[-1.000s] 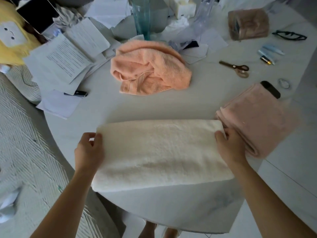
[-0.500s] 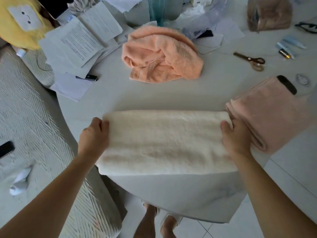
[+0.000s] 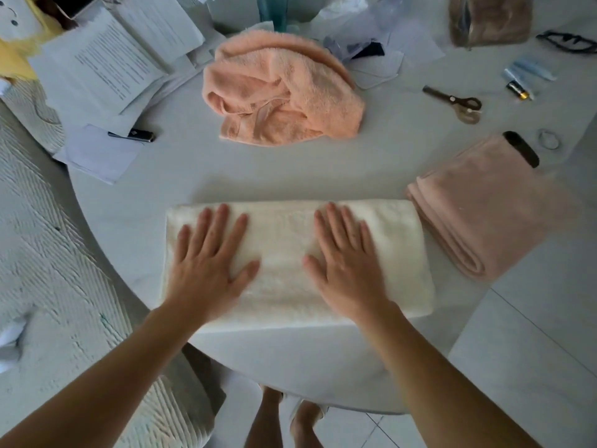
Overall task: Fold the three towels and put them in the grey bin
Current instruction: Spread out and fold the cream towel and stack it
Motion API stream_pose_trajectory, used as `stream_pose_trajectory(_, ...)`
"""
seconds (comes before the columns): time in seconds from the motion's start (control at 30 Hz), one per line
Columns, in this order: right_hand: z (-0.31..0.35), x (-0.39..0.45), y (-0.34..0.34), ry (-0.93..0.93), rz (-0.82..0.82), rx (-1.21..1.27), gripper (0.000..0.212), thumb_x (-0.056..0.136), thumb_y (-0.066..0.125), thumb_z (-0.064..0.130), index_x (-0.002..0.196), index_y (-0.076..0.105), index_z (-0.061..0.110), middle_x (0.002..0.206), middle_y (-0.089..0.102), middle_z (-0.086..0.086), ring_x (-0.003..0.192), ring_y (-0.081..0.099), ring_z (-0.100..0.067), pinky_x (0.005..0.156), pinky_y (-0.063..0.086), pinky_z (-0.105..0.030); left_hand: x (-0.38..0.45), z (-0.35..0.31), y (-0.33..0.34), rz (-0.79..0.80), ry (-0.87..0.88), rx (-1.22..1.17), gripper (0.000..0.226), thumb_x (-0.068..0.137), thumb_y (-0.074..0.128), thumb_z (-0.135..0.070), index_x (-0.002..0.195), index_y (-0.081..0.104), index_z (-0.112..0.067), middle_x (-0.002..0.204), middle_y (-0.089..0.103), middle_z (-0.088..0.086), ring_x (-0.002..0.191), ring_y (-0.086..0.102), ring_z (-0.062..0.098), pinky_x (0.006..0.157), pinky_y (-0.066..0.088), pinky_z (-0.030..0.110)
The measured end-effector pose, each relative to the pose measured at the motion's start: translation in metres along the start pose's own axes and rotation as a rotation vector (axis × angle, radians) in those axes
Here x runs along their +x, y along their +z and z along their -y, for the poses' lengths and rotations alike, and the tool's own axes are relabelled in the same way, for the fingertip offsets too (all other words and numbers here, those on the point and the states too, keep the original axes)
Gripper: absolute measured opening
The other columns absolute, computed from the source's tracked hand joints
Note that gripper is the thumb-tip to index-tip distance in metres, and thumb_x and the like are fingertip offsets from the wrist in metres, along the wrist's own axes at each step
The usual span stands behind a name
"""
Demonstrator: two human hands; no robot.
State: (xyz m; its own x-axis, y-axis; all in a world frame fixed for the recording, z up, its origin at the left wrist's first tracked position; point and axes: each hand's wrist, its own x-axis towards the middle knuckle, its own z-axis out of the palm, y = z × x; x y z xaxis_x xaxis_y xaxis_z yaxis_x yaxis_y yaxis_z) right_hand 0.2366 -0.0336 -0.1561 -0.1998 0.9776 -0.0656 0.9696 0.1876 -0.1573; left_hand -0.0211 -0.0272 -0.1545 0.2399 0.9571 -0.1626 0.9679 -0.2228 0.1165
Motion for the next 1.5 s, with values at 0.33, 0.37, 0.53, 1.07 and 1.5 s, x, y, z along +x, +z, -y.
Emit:
stream_pose_trajectory(0.33, -0.069, -0.034, -0.018, 0.304, 0.033, -0.047, 0.073, 0.098, 0.026, 0.045, 0.159, 0.012, 0.008, 0.167, 0.007, -0.012, 0.153, 0.01, -0.031, 0.121, 0.009, -0.058, 0.008, 0.03, -0.013, 0.004, -0.288, -0.341, 0.085, 0.09, 0.037, -0.075, 0.158, 0.006, -0.036, 0.169, -0.005, 0.003, 0.154, 0.004, 0.033, 0.122, 0.017, 0.054)
stream_pose_trajectory(0.37, -0.059, -0.034, -0.02, 0.321, 0.006, -0.038, 0.072, 0.098, 0.031, 0.042, 0.158, 0.015, 0.006, 0.167, 0.01, -0.014, 0.153, 0.01, -0.031, 0.121, 0.008, -0.058, 0.007, 0.03, -0.014, -0.008, -0.306, -0.361, 0.082, 0.092, 0.042, -0.07, 0.158, 0.009, -0.035, 0.169, -0.001, 0.005, 0.153, 0.01, 0.036, 0.12, 0.02, 0.055)
stream_pose_trajectory(0.53, 0.034, -0.049, -0.019, 0.046, 0.017, 0.184, 0.073, 0.099, 0.038, 0.047, 0.158, 0.017, 0.008, 0.167, 0.007, -0.014, 0.154, 0.005, -0.033, 0.122, 0.011, -0.055, -0.006, 0.034, -0.032, -0.024, -0.577, -0.585, 0.078, 0.089, 0.069, -0.038, 0.155, 0.029, -0.024, 0.146, 0.043, 0.018, 0.124, 0.05, 0.043, 0.094, 0.048, 0.054)
stream_pose_trajectory(1.07, 0.202, -0.06, -0.067, 0.42, -0.354, 0.844, 0.048, 0.076, 0.086, 0.029, 0.118, 0.067, 0.016, 0.115, 0.072, 0.003, 0.106, 0.068, -0.014, 0.092, 0.057, -0.037, -0.018, 0.063, -0.104, 0.539, -0.437, -1.825, 0.052, 0.074, 0.067, -0.015, 0.126, 0.062, -0.013, 0.118, 0.064, 0.015, 0.101, 0.068, 0.028, 0.084, 0.057, 0.042)
stream_pose_trajectory(1.5, 0.082, -0.162, -0.146, 0.821, -0.429, 1.354, 0.038, 0.073, 0.069, 0.052, 0.11, 0.066, 0.04, 0.106, 0.071, 0.023, 0.099, 0.065, 0.001, 0.076, 0.051, -0.01, 0.023, -0.048, -0.144, 0.791, 0.304, -1.193, 0.075, 0.058, 0.096, -0.035, 0.123, 0.064, -0.014, 0.116, 0.073, 0.009, 0.109, 0.07, 0.027, 0.087, 0.06, 0.039)
